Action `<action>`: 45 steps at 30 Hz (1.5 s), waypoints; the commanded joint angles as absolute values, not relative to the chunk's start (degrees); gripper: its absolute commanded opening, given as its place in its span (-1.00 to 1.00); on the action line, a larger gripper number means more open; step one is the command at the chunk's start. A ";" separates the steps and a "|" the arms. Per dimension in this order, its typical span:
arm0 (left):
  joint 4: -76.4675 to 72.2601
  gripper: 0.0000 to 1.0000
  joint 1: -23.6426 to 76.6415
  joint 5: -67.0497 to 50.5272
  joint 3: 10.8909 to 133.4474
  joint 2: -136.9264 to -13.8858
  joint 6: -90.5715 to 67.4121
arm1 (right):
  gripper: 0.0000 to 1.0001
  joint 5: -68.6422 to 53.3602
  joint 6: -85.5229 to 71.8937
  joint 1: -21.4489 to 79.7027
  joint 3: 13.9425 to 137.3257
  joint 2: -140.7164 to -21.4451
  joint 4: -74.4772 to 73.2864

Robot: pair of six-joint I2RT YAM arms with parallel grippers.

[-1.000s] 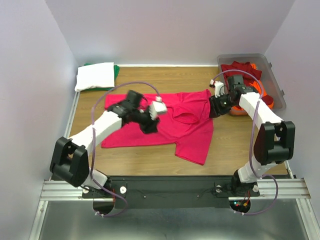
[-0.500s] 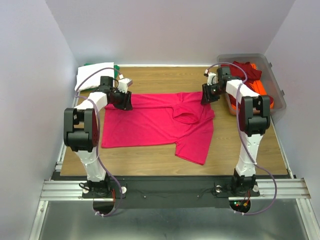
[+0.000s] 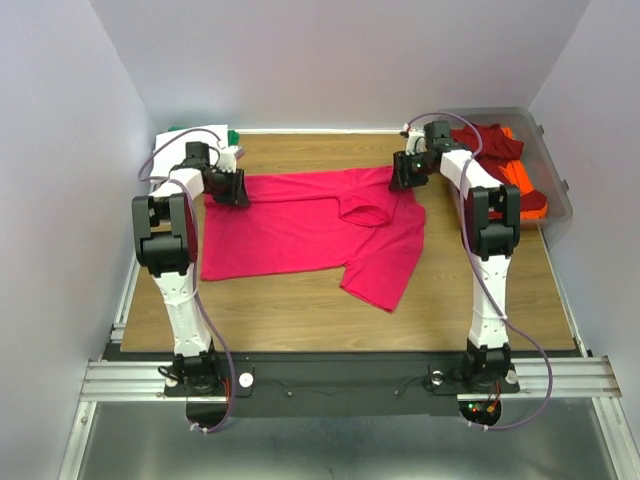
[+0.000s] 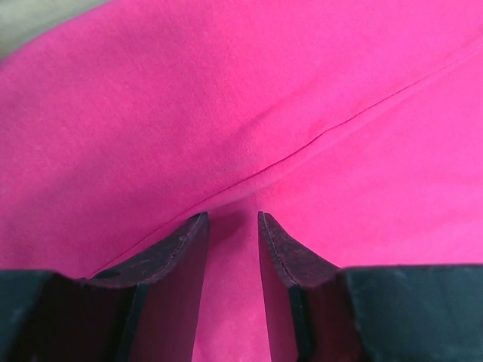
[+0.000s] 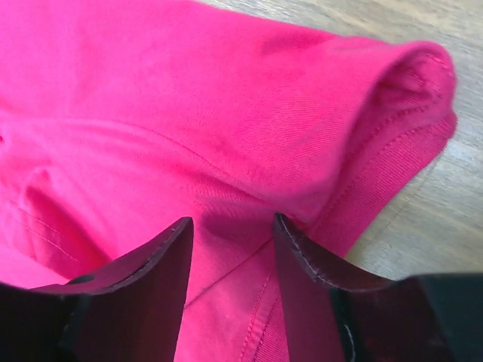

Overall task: Fold and stack the t-shirts
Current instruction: Fold the tshirt

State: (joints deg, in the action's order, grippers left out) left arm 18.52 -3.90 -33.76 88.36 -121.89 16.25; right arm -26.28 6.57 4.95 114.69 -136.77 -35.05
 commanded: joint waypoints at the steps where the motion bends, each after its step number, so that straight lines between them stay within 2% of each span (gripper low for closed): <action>1: 25.12 -0.07 -4.57 -35.40 93.50 -122.27 20.38 | 0.12 -25.40 8.35 5.80 114.71 -134.93 -34.54; 3: 26.36 -0.04 -4.66 -38.05 93.60 -120.16 22.31 | 0.18 -27.68 9.05 5.71 113.04 -129.83 -34.72; 4: 26.72 -0.02 -4.66 -38.84 92.73 -118.75 24.15 | 0.34 -28.47 9.75 5.71 112.07 -127.99 -35.06; 7: 28.03 0.02 -4.83 -40.60 89.75 -110.69 27.41 | 0.61 -30.93 13.08 5.97 108.73 -120.18 -36.47; 10: 30.05 0.03 -5.62 -41.48 86.76 -106.27 29.87 | 0.63 -31.46 15.72 6.33 104.60 -114.03 -39.10; 12: 31.72 0.04 -6.41 -41.57 84.30 -102.49 32.42 | 0.57 -32.60 18.88 6.42 100.49 -111.28 -41.03; 16: 36.29 0.03 -8.70 -41.75 80.35 -97.92 38.22 | 0.32 -31.82 26.35 8.26 90.22 -104.95 -47.01; 22: 40.78 0.03 -9.58 -39.65 70.26 -92.73 48.06 | 0.23 -25.77 34.80 12.91 75.35 -96.95 -48.43; 32: 37.44 0.03 -9.67 -31.73 55.91 -85.79 54.58 | 0.10 -19.51 36.21 16.43 68.65 -98.00 -43.51; 45: 36.12 0.04 -9.58 -29.53 53.88 -84.81 56.51 | 0.08 -18.37 36.82 20.13 62.85 -95.89 -42.98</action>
State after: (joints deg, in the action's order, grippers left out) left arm 35.97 -9.72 -29.80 54.39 -86.76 54.78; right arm -19.42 35.51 19.05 64.58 -98.15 -44.49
